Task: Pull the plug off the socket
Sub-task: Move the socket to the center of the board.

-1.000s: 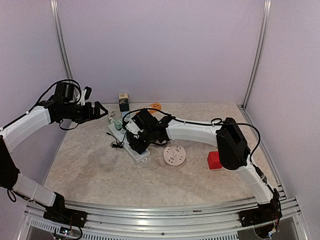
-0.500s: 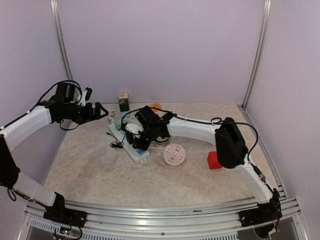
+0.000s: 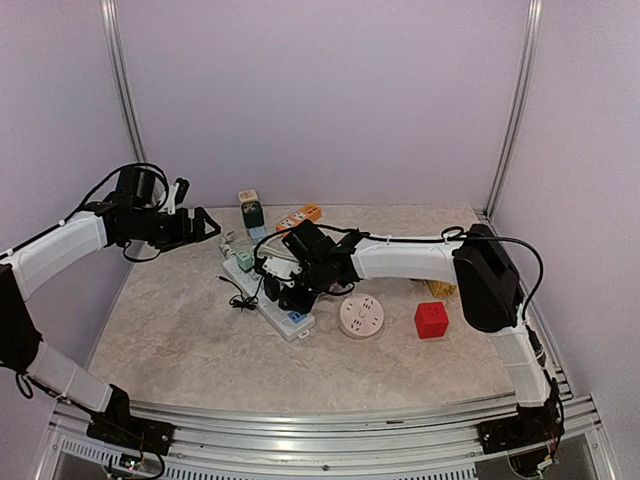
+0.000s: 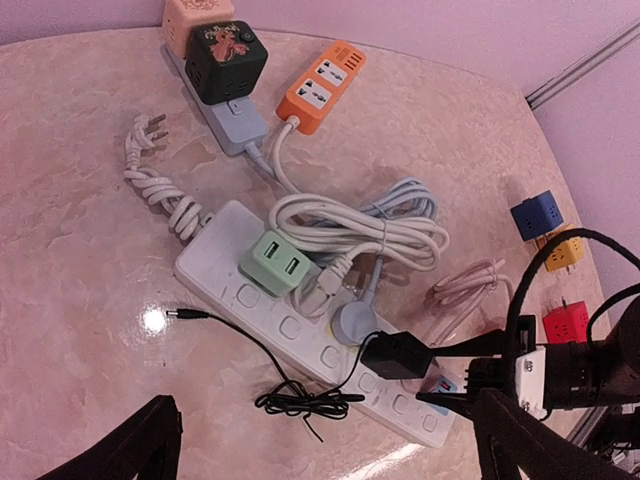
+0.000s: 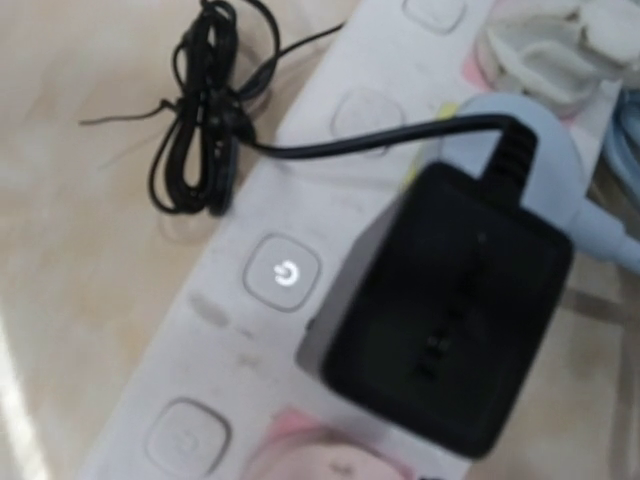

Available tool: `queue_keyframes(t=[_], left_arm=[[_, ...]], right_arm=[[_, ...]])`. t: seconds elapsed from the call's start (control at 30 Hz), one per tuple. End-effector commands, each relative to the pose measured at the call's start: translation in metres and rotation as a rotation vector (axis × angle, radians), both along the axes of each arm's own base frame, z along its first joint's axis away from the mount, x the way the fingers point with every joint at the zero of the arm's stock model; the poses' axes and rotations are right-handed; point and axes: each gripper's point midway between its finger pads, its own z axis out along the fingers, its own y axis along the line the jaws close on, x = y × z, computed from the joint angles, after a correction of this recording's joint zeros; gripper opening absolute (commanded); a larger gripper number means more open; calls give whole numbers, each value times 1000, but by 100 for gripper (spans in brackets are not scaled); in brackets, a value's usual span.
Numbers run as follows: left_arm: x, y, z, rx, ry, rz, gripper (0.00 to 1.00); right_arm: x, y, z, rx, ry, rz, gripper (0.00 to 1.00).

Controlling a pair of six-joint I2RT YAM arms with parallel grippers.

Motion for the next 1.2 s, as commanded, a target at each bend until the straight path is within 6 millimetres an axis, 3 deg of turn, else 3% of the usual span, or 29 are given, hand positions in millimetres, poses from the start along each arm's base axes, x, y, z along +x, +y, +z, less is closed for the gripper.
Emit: queue_keyframes(t=[0.0,0.13,0.23,0.67,0.9,1.17], left_arm=[[-3,-10,-9,2,26,-34,99],[-5,-19,-15,-7,42,-58,99],[-6,-25,-19,-19,56,-74,99],[-5,-26,-23,-3,63,-72,99],[-6,-25,-22,-2,59,-73,99],[-6,-26,-19,-2,51,-72,99]], right_arm=[[-52,-29,-3,-86,110,-22,10],[-76,-43,-3,-110,129,-39,10],[-82,-48,-2,-112,124,-58,10],[-66,-44,-7,-188,59,-42,38],[-73,-39,-13,-183,105,4,45],[-63,-46,-24,-231,99,-14,49]])
